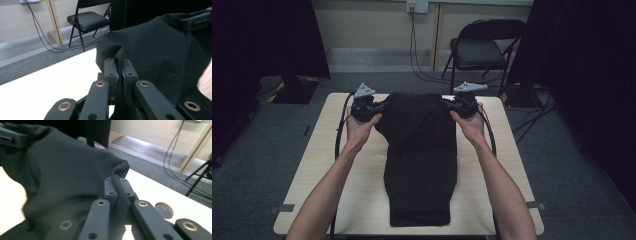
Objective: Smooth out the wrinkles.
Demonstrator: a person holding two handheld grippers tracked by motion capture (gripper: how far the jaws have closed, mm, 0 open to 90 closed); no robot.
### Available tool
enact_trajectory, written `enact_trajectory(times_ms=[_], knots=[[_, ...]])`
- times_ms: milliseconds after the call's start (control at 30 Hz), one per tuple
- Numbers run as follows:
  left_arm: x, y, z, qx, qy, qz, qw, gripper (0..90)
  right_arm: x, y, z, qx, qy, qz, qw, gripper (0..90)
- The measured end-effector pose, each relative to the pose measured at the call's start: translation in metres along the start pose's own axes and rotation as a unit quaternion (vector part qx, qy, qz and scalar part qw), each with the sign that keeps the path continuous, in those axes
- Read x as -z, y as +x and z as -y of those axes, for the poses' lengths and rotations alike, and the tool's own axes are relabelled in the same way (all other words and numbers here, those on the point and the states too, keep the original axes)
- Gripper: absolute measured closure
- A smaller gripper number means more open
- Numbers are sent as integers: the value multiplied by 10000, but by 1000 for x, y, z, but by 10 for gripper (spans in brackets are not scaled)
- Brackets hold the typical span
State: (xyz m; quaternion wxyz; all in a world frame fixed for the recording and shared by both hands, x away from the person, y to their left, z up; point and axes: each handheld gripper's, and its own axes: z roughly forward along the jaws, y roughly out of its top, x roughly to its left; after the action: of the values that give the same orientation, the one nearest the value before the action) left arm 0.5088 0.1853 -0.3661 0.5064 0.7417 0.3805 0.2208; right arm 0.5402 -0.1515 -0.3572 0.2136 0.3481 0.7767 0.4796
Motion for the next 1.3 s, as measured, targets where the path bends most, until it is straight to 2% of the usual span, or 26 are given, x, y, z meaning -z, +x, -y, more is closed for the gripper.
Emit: enact_trajectory(times_ms=[67,133,267,333,400,567,633,700,733,767,800,833,867,933,1000,1067,1100,1167,1233,1267,1300], knots=[[2,-1,2,64,-43,48,10000,855,3,1,4,-59,-70,-76,9999,868],[10,-6,8,-25,-64,113,9999,855,11,5,11,-136,-201,-219,9995,868],[25,-14,13,-28,-183,200,9996,855,25,14,17,-53,-266,-369,9990,867],[32,-18,16,65,-259,250,9993,855,33,21,20,-43,-337,-464,9983,867],[38,-25,21,-43,-240,298,9993,855,42,28,26,-2,-408,-575,9975,867],[59,-40,35,-13,-313,552,9980,854,65,43,46,-12,-448,-749,9962,866],[64,-46,39,-88,-252,593,9979,854,71,50,53,26,-392,-810,9959,866],[71,-54,43,-180,-256,695,9971,853,77,56,59,65,-361,-828,9959,866],[75,-59,44,-163,-282,721,9969,853,81,59,61,83,-378,-818,9959,866],[81,-62,44,-132,-351,834,9958,853,86,62,62,62,-444,-826,9956,866],[81,-62,44,-132,-351,834,9958,853,86,62,62,62,-444,-826,9956,866],[88,-67,45,-153,-410,928,9947,853,92,64,63,57,-478,-848,9952,866],[97,-75,44,-265,-422,940,9943,852,105,69,63,58,-598,-860,9945,866],[106,-82,44,-327,-475,1093,9923,852,117,74,63,92,-636,-866,9942,865],[115,-89,50,-375,-478,1189,9910,850,130,80,66,56,-708,-969,9928,863],[117,-93,59,-410,-297,1260,9907,849,139,86,76,6,-668,-1031,9924,863],[116,-96,69,-394,-140,1365,9898,849,140,90,83,-34,-585,-1103,9922,863],[113,-101,84,-404,103,1421,9890,849,141,100,101,-61,-315,-1178,9925,863],[108,-107,98,-460,440,1522,9863,848,138,111,122,-2,21,-1243,9922,863],[104,-109,107,-441,609,1582,9845,849,136,115,132,-60,150,-1278,9917,863],[100,-110,113,-380,750,1633,9830,850,132,119,144,-155,361,-1371,9898,863]])
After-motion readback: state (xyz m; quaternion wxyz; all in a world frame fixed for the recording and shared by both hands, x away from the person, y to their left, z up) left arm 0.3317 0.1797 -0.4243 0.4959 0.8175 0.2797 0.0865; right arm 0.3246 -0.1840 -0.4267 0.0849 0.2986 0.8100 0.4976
